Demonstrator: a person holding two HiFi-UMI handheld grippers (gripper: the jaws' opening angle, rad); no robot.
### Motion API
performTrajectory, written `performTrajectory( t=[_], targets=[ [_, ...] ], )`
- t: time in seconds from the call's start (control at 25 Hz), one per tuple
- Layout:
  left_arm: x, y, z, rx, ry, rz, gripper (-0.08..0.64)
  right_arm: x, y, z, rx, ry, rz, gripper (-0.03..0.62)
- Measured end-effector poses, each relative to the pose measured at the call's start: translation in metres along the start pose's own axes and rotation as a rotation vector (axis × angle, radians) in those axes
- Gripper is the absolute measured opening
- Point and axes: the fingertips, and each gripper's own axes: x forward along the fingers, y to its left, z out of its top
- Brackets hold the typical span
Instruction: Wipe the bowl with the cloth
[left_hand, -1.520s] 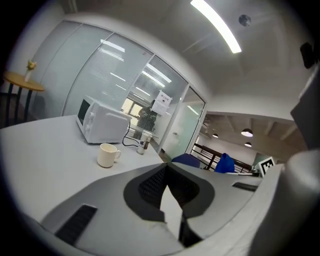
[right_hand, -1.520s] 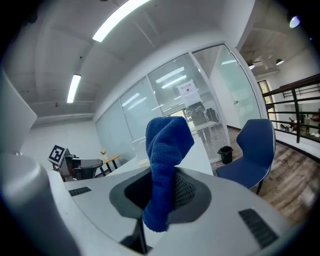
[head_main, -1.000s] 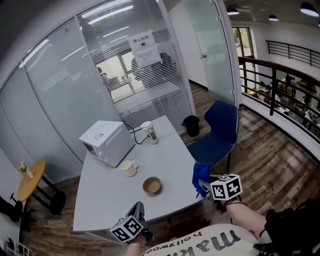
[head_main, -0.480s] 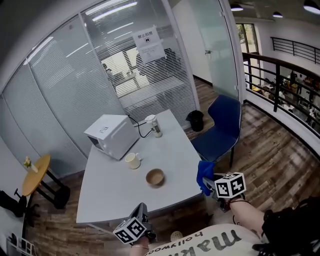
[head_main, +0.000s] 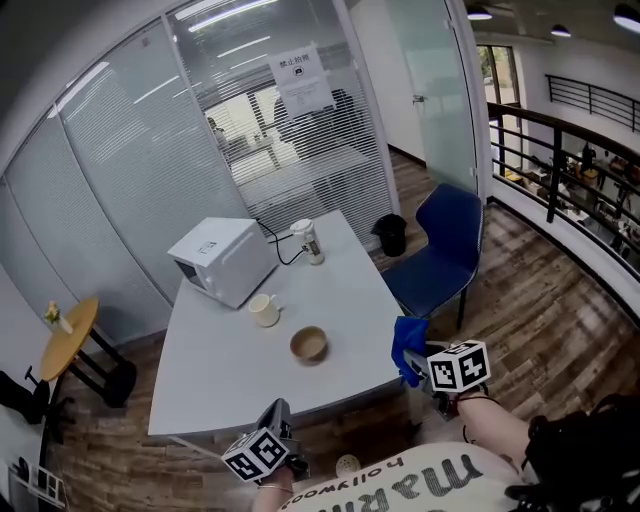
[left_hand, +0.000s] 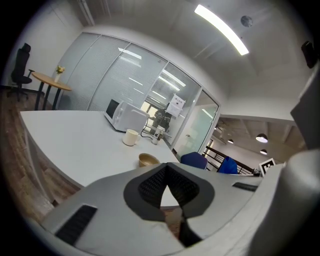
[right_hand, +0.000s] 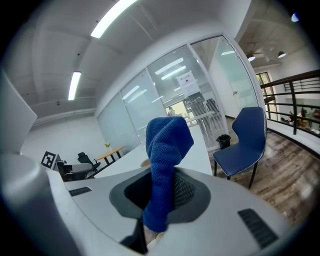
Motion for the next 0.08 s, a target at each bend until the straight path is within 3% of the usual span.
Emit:
performTrajectory(
  t=[0.08],
  targets=[
    [-0.0001,0.0007,0.0002,-0.003,-0.001,-0.002,-0.008,0.0,0.0012,0.0012,-0.006,-0.003,-0.002,0.06]
  ],
)
